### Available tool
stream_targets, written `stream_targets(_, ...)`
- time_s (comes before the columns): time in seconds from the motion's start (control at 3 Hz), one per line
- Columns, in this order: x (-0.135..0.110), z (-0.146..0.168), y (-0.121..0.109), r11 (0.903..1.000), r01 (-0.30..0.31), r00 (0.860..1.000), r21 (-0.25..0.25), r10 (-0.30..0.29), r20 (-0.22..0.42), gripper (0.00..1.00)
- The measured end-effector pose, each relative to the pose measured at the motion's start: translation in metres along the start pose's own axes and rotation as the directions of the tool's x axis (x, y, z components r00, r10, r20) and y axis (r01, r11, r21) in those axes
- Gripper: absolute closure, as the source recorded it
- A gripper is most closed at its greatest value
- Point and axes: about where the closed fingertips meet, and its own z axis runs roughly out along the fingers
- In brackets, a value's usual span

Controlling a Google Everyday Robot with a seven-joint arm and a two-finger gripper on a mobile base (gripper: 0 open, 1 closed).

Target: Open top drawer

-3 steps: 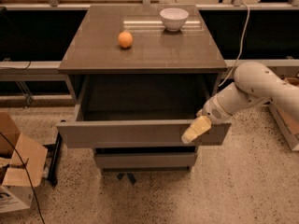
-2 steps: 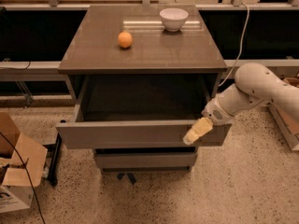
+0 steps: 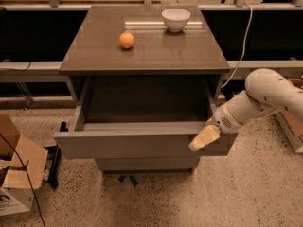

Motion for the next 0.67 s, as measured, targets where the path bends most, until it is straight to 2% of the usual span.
stream_targets(0.33, 0.0190, -0.0141, 0.0149, 0.9999, -0.016, 1.000, 0.006, 0.016, 0.010, 0.42)
stream_targets(0.67, 0.0187, -0.0134, 0.0147, 0.9999, -0.015, 1.000, 0.004, 0.015, 0.010, 0.45)
